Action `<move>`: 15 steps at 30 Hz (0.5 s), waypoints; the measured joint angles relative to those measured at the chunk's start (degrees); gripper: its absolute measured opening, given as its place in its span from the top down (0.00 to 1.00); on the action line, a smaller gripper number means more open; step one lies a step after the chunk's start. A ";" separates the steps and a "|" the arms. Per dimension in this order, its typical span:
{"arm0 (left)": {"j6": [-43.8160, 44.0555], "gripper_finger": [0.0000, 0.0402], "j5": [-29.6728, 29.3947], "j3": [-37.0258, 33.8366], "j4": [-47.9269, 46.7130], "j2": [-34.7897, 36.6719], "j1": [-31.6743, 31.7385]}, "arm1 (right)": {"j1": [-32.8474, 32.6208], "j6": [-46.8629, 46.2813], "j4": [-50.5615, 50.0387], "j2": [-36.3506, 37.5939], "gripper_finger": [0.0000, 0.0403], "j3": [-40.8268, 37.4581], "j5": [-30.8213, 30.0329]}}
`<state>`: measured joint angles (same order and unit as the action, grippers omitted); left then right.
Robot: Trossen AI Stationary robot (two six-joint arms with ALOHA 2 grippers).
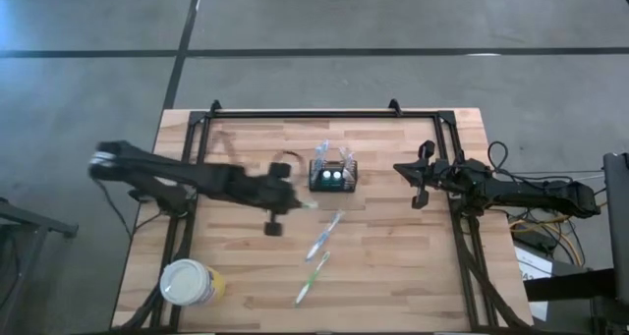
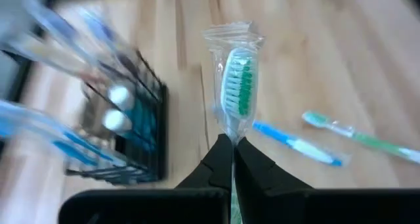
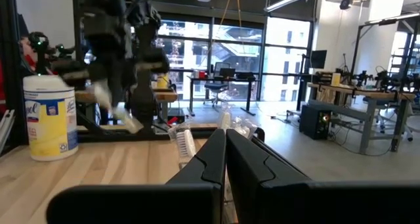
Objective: Pick & Place toothbrushing station
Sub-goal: Put the top green toothbrush into the wire organizer
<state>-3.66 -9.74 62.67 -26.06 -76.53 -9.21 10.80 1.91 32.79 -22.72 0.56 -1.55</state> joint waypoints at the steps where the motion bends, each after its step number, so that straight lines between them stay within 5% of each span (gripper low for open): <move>1: -0.68 0.99 0.39 -3.15 2.60 3.82 0.00 | -0.01 0.00 -0.01 0.00 0.98 0.00 0.01; 9: 0.23 0.99 1.87 -28.02 22.93 34.77 0.02 | 0.01 0.04 0.01 0.02 0.98 0.00 -0.01; 15: 1.14 1.00 -0.67 -40.23 28.43 50.06 0.11 | 0.01 0.03 0.07 0.01 0.98 0.00 -0.01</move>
<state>-2.53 -10.40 22.44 2.37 -26.47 -9.10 10.81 1.94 32.86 -22.70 0.56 -1.56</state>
